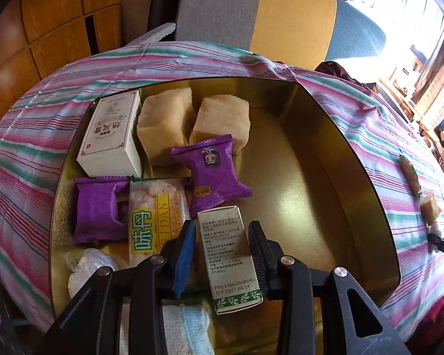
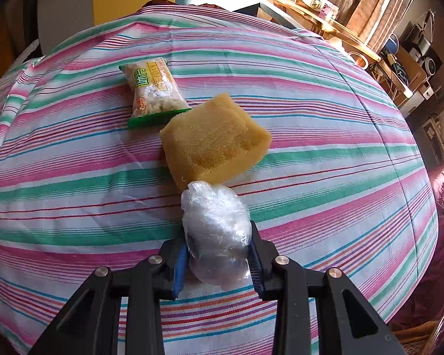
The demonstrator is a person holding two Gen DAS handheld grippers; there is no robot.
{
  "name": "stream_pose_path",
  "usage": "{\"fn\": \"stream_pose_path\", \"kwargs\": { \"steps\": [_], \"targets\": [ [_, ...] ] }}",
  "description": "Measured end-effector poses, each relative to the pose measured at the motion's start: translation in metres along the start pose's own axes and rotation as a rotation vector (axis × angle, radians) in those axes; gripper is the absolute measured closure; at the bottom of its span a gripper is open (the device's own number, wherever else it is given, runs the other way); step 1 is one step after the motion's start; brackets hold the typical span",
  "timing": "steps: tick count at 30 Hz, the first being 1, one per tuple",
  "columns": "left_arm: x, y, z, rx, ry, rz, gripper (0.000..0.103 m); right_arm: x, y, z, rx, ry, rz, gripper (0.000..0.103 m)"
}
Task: Organize objects
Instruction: 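Carry the tea box into the gold tray and open the left tool, then carry the plastic bag into the gold tray and open the right tool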
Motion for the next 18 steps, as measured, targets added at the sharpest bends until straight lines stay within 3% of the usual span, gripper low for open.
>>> {"fn": "stream_pose_path", "kwargs": {
  "steps": [12, 18],
  "targets": [
    [0.055, 0.001, 0.009, -0.003, -0.112, -0.009, 0.057, 0.006, 0.003, 0.002, 0.016, -0.014, 0.020, 0.070],
    [0.080, 0.004, 0.009, -0.009, -0.171, -0.025, 0.053, 0.026, 0.004, -0.007, -0.024, -0.071, -0.043, 0.071]
  ]
}}
Point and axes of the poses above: each gripper's, at about its wrist camera, not at the fingertips, and x roughly against the way its jaws point, y to its left, z to its underside, the point moved 6 cm from there along -x, roughly the way its jaws point, and after that the axes turned 8 degrees about z, right-handed, at the moved point
